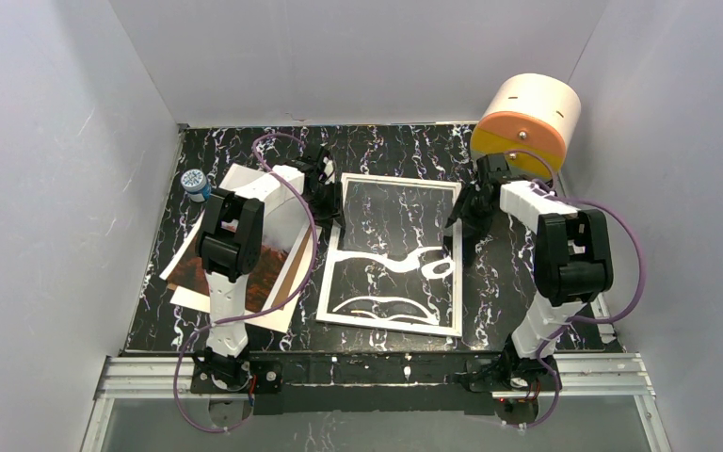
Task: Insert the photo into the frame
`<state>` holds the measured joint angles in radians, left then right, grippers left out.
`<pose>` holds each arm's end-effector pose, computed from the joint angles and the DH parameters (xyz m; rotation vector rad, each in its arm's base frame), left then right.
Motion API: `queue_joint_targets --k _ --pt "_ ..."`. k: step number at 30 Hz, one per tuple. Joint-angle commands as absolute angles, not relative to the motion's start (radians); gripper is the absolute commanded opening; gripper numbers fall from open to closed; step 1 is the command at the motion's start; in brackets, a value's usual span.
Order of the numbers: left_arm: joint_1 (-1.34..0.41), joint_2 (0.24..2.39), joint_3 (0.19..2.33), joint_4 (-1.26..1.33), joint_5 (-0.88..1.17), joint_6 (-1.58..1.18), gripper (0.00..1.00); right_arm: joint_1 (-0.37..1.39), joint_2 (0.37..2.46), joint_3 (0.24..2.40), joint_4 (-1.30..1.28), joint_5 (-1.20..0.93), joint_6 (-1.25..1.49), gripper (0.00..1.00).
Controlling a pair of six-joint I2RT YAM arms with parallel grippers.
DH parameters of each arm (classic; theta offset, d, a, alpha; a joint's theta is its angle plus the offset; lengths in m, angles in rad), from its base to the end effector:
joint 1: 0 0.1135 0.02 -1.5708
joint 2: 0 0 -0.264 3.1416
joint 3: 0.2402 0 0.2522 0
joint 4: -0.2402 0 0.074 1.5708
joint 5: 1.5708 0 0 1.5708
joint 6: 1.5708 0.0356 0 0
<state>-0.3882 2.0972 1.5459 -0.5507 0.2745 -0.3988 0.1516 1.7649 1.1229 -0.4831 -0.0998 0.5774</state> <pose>0.4051 -0.1761 0.1680 0.0762 2.7510 -0.6027 0.3457 0.0564 0.1752 0.5485 2.6839 0.3491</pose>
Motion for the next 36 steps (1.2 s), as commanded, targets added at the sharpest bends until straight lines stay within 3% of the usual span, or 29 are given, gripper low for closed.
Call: queue_joint_targets --k 1,7,10,15,23,36 --pt "-0.375 2.013 1.593 -0.605 0.199 -0.421 0.43 0.150 1.715 1.239 -0.528 -0.031 0.589 0.63" --pt "-0.316 1.882 1.608 -0.656 0.065 -0.396 0.65 0.214 1.665 1.278 -0.509 -0.094 0.644 0.66" --pt "-0.286 1.813 1.566 -0.653 0.016 -0.395 0.69 0.298 1.691 1.283 -0.442 -0.185 0.731 0.66" --pt "-0.215 1.732 1.436 -0.653 -0.093 -0.418 0.68 0.479 1.783 1.338 -0.289 -0.268 0.911 0.65" --pt "-0.123 1.654 1.231 -0.626 -0.090 -0.457 0.58 0.715 2.051 1.589 -0.238 -0.321 1.079 0.57" --pt "-0.093 1.678 1.104 -0.572 -0.045 -0.471 0.47 0.832 2.318 1.914 -0.307 -0.039 1.050 0.47"
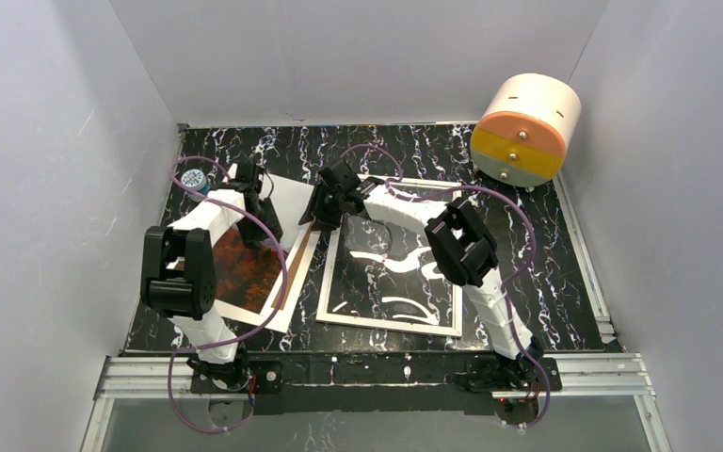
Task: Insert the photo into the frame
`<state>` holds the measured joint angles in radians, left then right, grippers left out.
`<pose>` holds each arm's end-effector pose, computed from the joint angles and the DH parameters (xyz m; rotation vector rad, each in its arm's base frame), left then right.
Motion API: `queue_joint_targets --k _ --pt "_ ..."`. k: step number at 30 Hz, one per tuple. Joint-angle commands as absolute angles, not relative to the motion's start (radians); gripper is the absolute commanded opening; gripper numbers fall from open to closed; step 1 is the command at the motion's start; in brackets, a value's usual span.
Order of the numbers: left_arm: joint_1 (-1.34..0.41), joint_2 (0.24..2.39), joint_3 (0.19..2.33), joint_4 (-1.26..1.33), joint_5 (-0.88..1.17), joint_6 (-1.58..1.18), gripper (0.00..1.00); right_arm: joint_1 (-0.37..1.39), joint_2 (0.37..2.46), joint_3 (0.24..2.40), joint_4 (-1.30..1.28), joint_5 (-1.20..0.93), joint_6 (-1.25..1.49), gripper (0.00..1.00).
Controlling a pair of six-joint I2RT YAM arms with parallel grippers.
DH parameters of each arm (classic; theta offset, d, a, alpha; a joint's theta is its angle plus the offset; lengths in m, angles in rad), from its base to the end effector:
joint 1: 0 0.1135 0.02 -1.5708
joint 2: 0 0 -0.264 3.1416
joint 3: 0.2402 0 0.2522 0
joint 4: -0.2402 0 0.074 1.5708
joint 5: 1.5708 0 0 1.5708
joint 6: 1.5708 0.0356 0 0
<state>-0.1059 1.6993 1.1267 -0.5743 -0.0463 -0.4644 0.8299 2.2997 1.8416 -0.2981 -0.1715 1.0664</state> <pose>0.3356 -0.0340 0.1932 -0.4983 2.6741 -0.1042 0.3475 0.3888 0.1811 0.2114 2.5978 1.0434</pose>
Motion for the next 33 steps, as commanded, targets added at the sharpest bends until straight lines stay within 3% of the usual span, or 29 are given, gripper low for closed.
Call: queue_joint_targets --k 1,11,19,33 --pt "-0.091 1.681 1.099 -0.572 -0.049 -0.472 0.46 0.833 2.327 1.919 -0.290 -0.021 1.038 0.47" --pt "-0.087 1.720 1.070 -0.582 -0.037 -0.476 0.40 0.797 2.465 2.109 -0.339 0.138 0.985 0.49" --pt "-0.086 1.749 1.072 -0.606 -0.036 -0.446 0.40 0.757 2.495 2.116 -0.345 0.209 0.966 0.50" --pt "-0.087 1.799 1.091 -0.640 -0.052 -0.383 0.37 0.726 2.590 2.117 -0.184 -0.099 0.987 0.50"
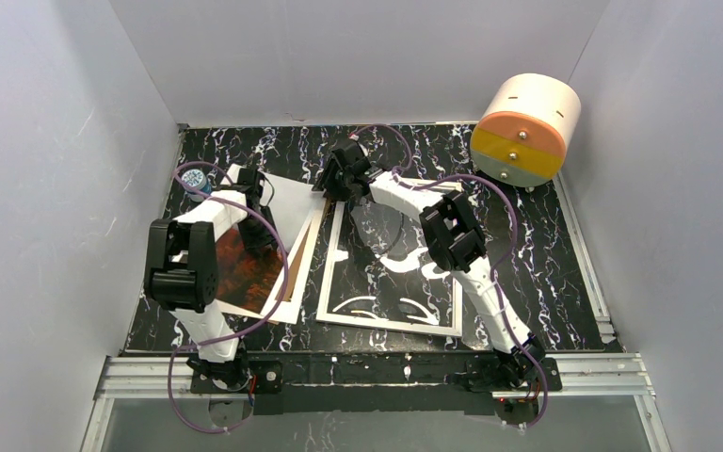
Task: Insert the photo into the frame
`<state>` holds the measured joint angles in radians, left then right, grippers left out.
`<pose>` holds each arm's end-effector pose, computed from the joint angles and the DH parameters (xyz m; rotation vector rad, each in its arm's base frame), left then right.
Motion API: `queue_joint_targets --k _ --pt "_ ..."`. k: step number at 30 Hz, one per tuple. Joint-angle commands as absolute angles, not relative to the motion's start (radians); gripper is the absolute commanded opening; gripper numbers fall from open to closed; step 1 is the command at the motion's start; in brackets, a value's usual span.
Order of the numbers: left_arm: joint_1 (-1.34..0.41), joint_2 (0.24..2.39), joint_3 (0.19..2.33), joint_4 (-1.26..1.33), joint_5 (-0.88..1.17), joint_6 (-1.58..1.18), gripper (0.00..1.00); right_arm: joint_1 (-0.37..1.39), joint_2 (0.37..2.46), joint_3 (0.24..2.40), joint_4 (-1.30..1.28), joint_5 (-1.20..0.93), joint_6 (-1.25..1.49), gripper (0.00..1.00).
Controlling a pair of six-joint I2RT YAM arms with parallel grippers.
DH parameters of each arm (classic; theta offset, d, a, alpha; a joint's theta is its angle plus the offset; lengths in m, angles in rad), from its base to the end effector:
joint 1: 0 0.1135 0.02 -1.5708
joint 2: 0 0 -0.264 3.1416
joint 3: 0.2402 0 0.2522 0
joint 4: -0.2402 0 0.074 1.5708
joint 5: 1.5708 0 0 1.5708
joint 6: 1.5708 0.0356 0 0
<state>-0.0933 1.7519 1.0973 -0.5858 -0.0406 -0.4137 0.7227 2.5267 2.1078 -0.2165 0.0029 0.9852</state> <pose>0.3326 -0.0297 0.1680 -0.4578 2.7735 -0.0623 0.4291 0.3783 0.1559 0.3123 2.3521 0.9012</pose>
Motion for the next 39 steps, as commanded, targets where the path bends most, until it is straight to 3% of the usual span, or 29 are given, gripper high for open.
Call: queue_joint_targets --k 1,8,14,30,33,39 --pt "-0.087 1.803 1.091 -0.639 -0.048 -0.381 0.37 0.726 2.590 2.111 -0.168 -0.127 0.989 0.50" --pt "-0.087 1.829 1.092 -0.636 -0.031 -0.372 0.37 0.727 2.578 2.056 -0.043 -0.322 0.996 0.50" --pt "-0.087 1.846 1.088 -0.633 -0.001 -0.371 0.36 0.727 2.542 2.003 -0.021 -0.363 1.001 0.50" --pt "-0.093 1.721 0.967 -0.492 0.460 -0.529 0.36 0.744 2.294 1.848 -0.183 -0.291 0.792 0.49" --pt "-0.089 1.653 1.062 -0.535 0.363 -0.513 0.38 0.765 2.283 1.849 -0.204 -0.295 0.754 0.48" --pt "-0.061 1.679 1.316 -0.710 -0.050 -0.419 0.60 0.779 2.281 1.851 -0.224 -0.292 0.744 0.47"
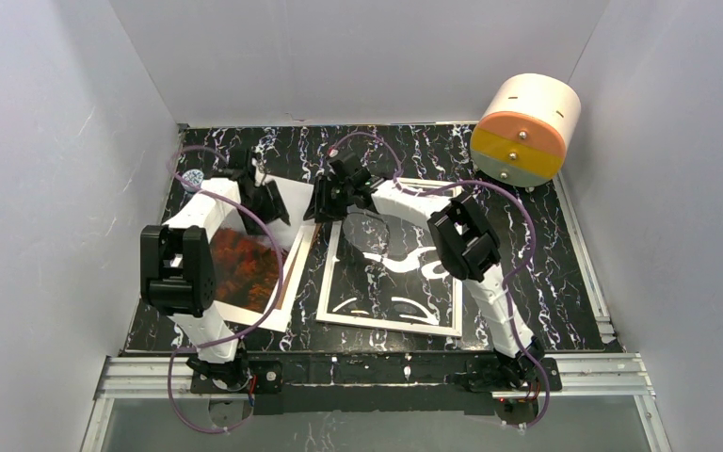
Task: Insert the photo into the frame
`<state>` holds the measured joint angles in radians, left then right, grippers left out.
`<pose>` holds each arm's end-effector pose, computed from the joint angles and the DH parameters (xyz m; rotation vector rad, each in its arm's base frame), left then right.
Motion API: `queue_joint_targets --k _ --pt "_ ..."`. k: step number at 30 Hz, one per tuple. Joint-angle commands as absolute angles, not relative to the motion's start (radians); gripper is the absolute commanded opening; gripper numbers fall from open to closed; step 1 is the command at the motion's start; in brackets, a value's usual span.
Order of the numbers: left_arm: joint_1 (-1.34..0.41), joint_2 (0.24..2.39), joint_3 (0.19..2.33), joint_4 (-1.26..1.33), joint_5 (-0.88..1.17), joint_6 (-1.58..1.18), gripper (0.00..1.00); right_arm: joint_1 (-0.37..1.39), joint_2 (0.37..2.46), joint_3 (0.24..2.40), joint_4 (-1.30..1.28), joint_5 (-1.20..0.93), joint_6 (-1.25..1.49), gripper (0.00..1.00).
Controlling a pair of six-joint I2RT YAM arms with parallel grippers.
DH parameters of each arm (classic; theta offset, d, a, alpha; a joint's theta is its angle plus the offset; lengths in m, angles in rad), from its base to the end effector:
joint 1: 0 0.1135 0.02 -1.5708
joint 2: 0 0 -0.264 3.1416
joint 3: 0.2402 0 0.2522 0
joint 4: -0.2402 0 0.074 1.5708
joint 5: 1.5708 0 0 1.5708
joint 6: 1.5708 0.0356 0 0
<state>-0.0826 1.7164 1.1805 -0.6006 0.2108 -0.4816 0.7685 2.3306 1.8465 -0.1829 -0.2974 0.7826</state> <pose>0.3436 -0.0359 0.2025 -0.4818 2.7065 -0.4481 0.3748 0.3769 0.1772 -0.1620 2.4683 1.1023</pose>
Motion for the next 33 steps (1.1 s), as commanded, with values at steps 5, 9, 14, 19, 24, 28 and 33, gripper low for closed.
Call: queue_joint_targets --k 5,9,14,19,24,28,33 --pt "-0.054 1.718 1.321 -0.700 -0.019 -0.408 0.60 0.803 2.256 1.844 -0.326 -0.295 0.822 0.50" --pt "-0.054 1.682 1.244 -0.665 0.099 -0.436 0.47 0.840 2.236 1.826 -0.454 -0.253 0.933 0.51" --pt "-0.055 1.587 1.144 -0.717 0.150 -0.448 0.38 0.892 2.167 1.692 -0.428 -0.256 1.026 0.51" --pt "-0.055 1.476 1.042 -0.830 0.075 -0.459 0.34 0.957 2.156 1.617 -0.339 -0.313 1.079 0.50" --pt "-0.057 1.368 0.888 -0.863 0.098 -0.500 0.31 0.997 2.168 1.585 -0.303 -0.309 1.128 0.51" --pt "-0.059 1.342 0.810 -0.860 0.092 -0.523 0.25 1.016 2.197 1.582 -0.278 -0.305 1.155 0.51" --pt "-0.066 1.342 0.735 -0.818 0.098 -0.562 0.22 1.038 2.224 1.589 -0.284 -0.260 1.185 0.50"
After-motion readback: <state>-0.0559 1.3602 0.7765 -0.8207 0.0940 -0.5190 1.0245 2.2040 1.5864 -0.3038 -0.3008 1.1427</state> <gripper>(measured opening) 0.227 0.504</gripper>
